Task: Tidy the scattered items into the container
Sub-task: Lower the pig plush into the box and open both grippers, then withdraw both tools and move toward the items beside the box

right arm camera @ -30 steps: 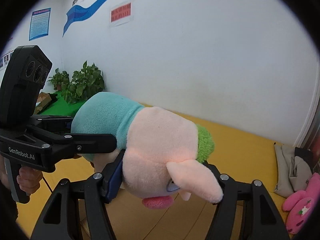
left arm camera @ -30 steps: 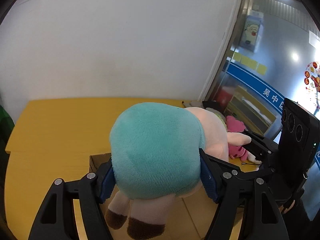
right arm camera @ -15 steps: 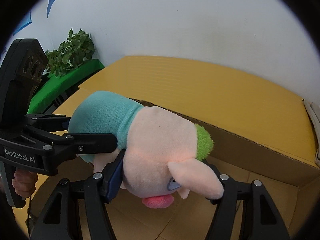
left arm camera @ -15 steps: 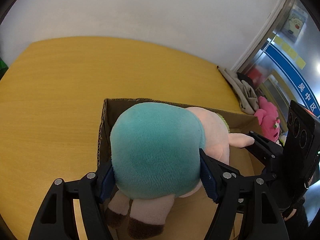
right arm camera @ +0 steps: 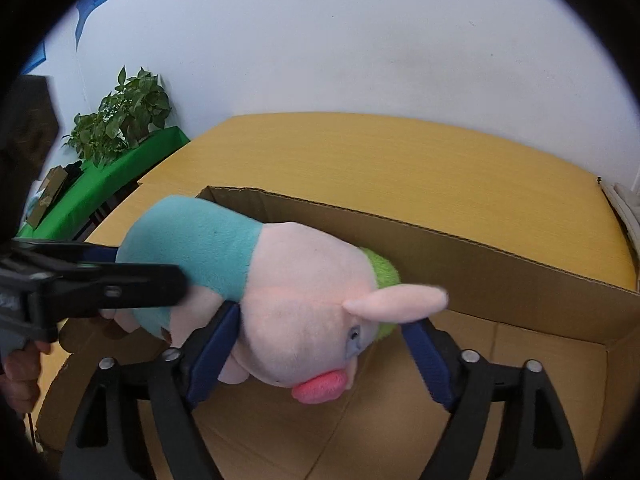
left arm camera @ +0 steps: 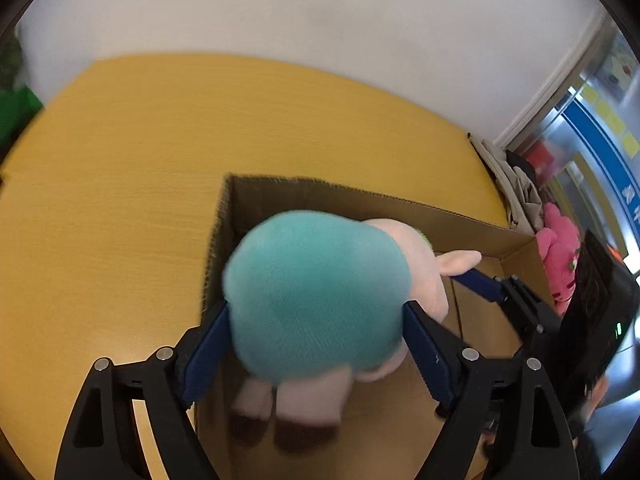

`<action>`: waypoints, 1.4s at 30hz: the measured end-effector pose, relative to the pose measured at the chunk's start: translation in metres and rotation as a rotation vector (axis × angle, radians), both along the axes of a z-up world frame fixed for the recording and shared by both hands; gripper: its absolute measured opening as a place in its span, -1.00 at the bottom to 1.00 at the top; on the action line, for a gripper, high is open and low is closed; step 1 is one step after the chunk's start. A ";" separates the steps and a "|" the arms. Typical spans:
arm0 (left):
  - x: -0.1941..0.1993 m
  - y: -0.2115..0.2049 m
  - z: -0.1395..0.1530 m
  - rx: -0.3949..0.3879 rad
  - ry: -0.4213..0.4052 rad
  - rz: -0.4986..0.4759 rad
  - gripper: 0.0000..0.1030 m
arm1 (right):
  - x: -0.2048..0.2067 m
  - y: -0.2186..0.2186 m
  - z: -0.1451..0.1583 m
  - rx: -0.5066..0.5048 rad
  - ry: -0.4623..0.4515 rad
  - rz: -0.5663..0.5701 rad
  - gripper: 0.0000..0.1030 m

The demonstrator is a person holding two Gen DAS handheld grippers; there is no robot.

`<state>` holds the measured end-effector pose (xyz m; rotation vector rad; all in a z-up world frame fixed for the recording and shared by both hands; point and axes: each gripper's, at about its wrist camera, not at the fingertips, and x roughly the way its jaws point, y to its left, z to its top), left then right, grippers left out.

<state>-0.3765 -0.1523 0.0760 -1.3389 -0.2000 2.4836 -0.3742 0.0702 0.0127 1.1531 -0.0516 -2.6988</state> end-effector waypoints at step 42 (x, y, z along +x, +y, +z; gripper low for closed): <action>0.397 0.009 0.015 -0.013 0.302 -0.027 1.00 | 0.421 0.087 0.045 0.064 0.069 -0.251 0.63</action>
